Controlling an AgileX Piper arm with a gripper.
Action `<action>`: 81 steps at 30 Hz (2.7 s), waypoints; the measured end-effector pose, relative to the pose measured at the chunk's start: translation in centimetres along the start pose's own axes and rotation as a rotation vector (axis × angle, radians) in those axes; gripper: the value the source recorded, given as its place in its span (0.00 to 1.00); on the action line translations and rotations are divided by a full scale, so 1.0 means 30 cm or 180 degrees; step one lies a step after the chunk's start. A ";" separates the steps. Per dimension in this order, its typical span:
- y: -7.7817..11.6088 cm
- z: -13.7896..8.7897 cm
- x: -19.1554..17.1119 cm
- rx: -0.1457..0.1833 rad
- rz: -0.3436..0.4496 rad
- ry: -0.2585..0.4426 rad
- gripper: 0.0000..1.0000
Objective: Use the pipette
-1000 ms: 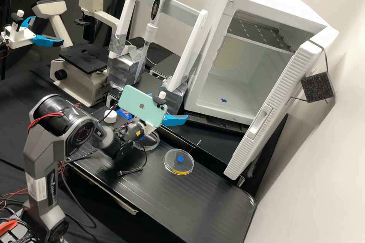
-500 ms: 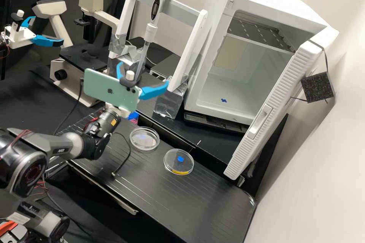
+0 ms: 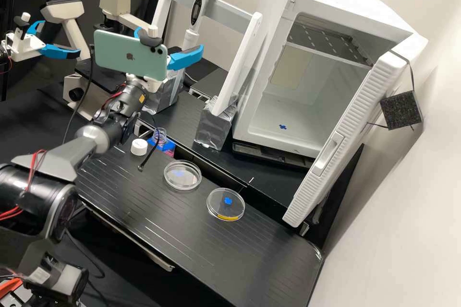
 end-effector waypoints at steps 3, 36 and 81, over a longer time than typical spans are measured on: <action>-0.013 0.008 0.058 -0.0016 -0.0062 -0.0128 1.00; 0.003 0.098 0.242 0.0010 -0.0173 -0.0491 0.00; -0.004 0.046 0.255 -0.0062 -0.0189 -0.0455 0.00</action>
